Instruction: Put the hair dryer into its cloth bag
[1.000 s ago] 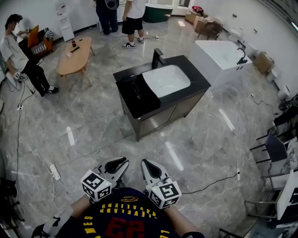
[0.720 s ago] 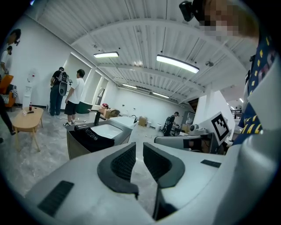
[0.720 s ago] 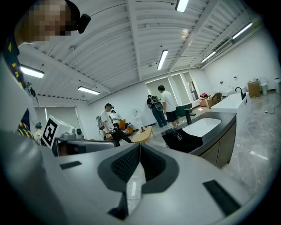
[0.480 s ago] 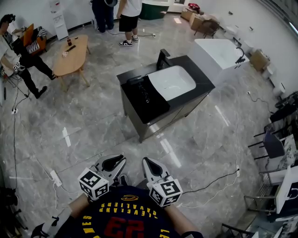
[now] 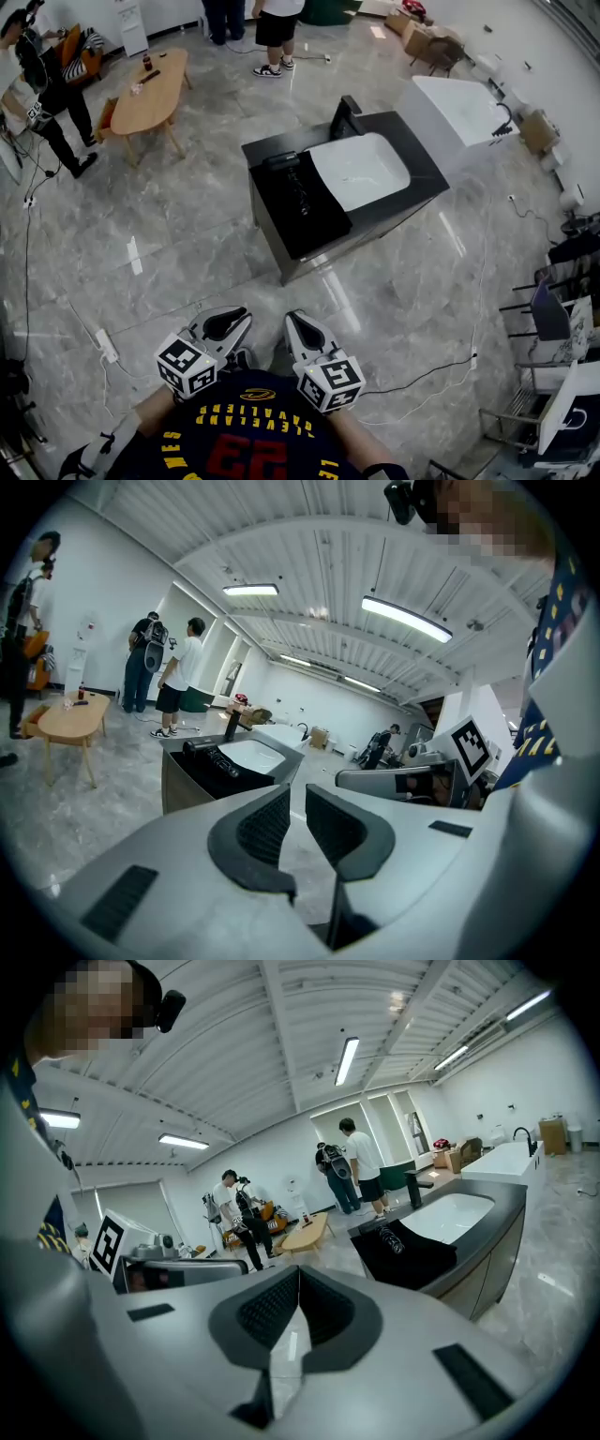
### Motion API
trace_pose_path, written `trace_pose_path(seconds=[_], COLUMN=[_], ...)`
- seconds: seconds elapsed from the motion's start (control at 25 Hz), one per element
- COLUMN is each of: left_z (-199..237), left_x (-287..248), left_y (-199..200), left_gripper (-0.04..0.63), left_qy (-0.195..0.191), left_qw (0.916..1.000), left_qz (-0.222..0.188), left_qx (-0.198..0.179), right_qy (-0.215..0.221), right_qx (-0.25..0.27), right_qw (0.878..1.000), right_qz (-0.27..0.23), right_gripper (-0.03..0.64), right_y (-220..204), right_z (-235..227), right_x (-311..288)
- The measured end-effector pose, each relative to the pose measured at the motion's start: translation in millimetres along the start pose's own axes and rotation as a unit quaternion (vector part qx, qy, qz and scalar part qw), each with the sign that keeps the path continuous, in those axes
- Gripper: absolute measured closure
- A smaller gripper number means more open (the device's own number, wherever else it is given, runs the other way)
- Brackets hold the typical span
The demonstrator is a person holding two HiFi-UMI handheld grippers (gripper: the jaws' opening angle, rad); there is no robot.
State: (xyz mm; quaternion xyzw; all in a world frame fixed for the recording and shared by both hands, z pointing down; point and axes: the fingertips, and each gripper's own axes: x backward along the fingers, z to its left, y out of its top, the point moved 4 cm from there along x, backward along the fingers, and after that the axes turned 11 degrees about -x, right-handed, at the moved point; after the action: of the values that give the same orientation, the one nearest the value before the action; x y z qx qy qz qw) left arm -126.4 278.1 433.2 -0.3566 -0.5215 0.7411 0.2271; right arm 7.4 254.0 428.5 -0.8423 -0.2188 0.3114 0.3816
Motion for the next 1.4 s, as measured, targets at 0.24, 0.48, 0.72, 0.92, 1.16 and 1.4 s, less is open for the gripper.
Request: trace_pose_path(seconds=[0.24,0.48,0.72,0.92,1.16,1.4], left_z=[20,28,33,54,105,180], left_x=[-61,-128,-167,-169,-183,-200], left_y=[30,57,72,71,68,72], left_gripper=[0.544,0.543,0.543,0.543,0.543,0.543], left_qy=[0.021,0.039,0.067,0.099,0.102,0.105], left_qw=[0.9998,0.9992,0.9977,0.9946,0.9934,0.9932], left_qz=[0.004,0.003,0.006,0.015,0.023,0.031], left_qx=[-0.004,-0.003,0.006,0.027,0.047,0.039], right_qy=[0.024,0.049,0.044,0.021,0.009,-0.035], right_qx=[0.002,-0.007,-0.007,0.012,0.005,0.003], right_qw=[1.0,0.996,0.993,0.993,0.991,0.99], right_qz=[0.012,0.07,0.109,0.12,0.132,0.137], right_gripper=[0.609,0.609,0.609,0.607,0.607,0.607], right_y=[50,79,97,108,112,122], right_z=[-50,-113,-170,-197,-206,-210], right_x=[-32,-62,-93,-126,-173,-217])
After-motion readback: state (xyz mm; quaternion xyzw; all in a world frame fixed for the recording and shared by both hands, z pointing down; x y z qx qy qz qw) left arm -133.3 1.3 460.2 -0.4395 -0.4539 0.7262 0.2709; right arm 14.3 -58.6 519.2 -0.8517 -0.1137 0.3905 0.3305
